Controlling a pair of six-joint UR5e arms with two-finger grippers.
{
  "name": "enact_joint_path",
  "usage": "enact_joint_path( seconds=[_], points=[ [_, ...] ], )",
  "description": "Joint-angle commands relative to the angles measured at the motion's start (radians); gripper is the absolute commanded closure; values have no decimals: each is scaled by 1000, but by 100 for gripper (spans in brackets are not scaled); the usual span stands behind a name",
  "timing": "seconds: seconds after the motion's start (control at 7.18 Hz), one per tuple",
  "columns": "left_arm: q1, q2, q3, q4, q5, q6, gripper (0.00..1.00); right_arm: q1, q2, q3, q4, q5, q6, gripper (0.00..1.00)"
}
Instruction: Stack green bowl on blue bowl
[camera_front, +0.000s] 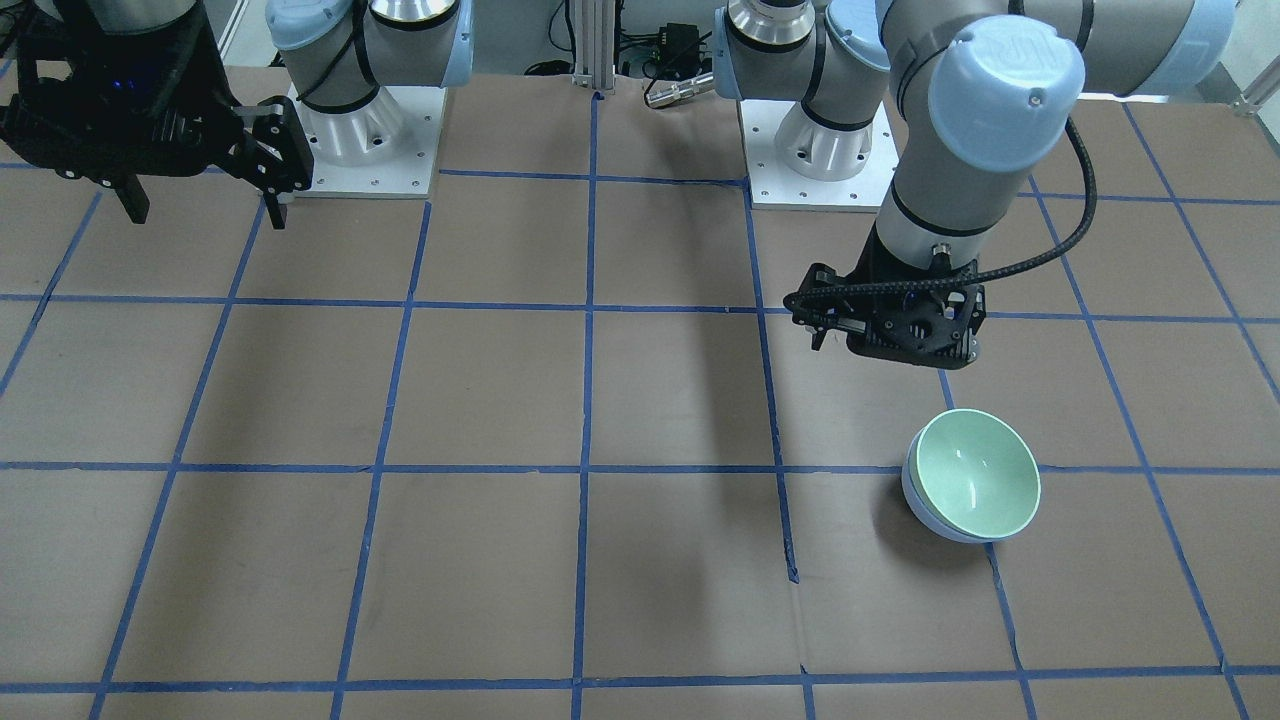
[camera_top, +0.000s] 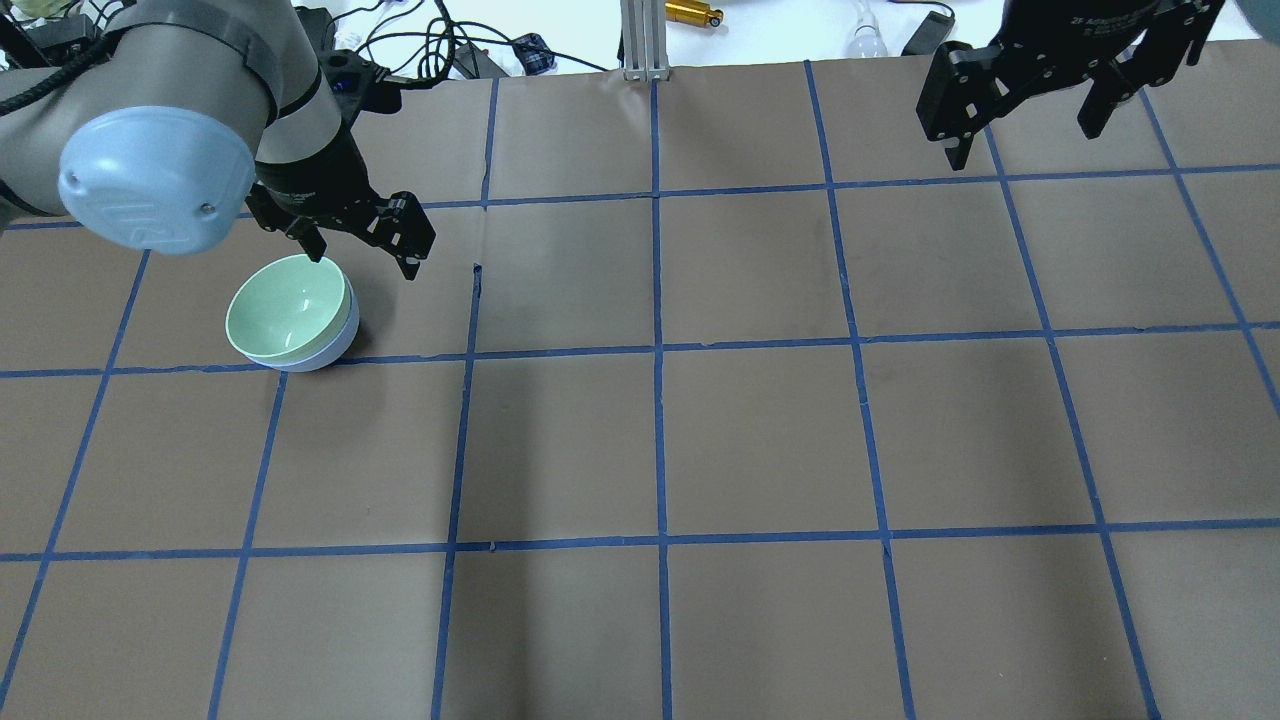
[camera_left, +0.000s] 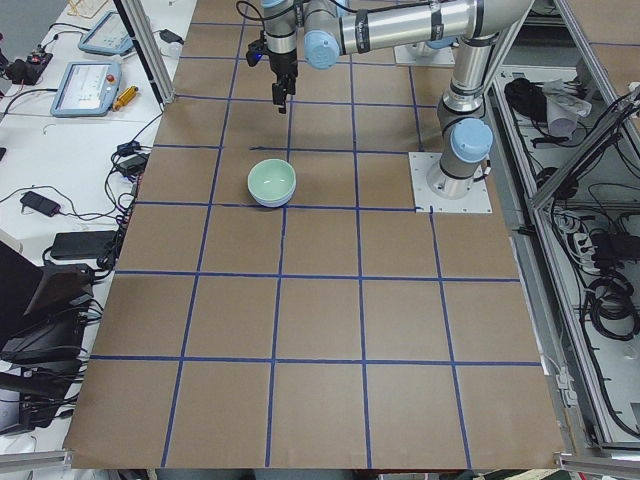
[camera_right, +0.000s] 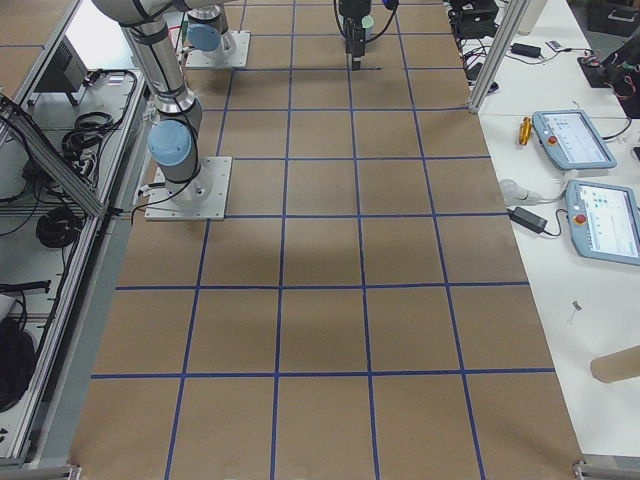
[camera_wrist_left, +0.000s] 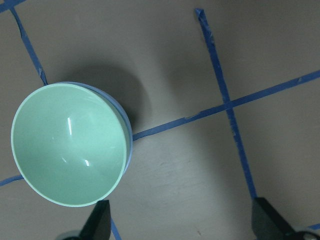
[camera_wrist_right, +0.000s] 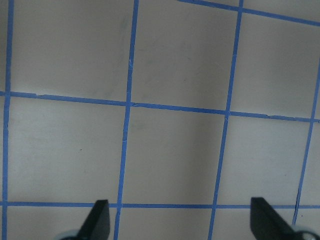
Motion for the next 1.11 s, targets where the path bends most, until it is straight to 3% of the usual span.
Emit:
enact_joint_path(
  seconds=[0.0, 0.28, 0.98],
  points=[
    [-8, 54, 39, -75, -20, -51, 0, -1, 0, 0, 0, 0, 0, 0],
    [6, 72, 92, -199, -64, -46, 0, 0, 0, 0, 0, 0, 0, 0],
    [8, 75, 87, -212, -56, -36, 0, 0, 0, 0, 0, 0, 0, 0]
  ],
)
